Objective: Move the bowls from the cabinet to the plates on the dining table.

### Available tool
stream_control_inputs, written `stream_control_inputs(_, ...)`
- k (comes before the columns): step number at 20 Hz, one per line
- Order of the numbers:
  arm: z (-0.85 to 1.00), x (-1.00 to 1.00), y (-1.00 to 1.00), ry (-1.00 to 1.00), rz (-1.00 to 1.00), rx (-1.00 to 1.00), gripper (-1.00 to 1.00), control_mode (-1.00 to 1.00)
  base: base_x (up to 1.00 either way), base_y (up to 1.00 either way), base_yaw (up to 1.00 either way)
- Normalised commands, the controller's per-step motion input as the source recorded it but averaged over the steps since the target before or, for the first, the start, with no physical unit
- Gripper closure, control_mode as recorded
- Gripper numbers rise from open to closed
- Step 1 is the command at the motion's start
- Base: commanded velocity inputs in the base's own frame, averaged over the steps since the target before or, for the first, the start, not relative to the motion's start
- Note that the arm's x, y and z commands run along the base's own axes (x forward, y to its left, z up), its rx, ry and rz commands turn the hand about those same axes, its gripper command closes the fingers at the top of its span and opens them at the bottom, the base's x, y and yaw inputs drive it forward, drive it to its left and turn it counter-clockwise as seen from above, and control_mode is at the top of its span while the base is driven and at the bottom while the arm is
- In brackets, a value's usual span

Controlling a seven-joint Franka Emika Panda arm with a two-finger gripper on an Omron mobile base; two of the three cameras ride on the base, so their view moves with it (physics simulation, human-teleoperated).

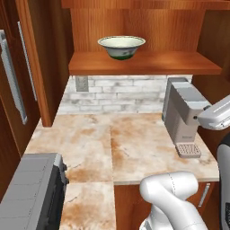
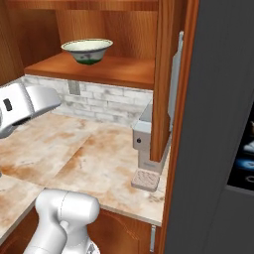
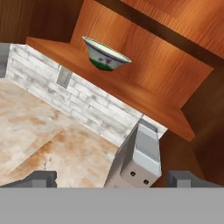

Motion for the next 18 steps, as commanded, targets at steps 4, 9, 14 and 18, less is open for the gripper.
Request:
stream_control_inputs(4, 0.00, 0.00, 0.00, 0.00, 0.00, 0.00, -1.00, 1.00, 0.00, 0.01, 0.00)
stream_control_inputs(9, -0.02, -0.02, 0.08, 0.01, 0.01, 0.00, -1.00, -1.00, 0.00, 0.00, 0.00)
stream_control_inputs(14, 0.02, -0.01, 0.24, 0.00, 0.03, 0.00, -1.00, -1.00, 0.00, 0.00, 0.00)
stream_control_inputs(18, 0.07, 0.00, 0.27, 0.00, 0.04, 0.00, -1.00, -1.00, 0.00, 0.00, 0.00)
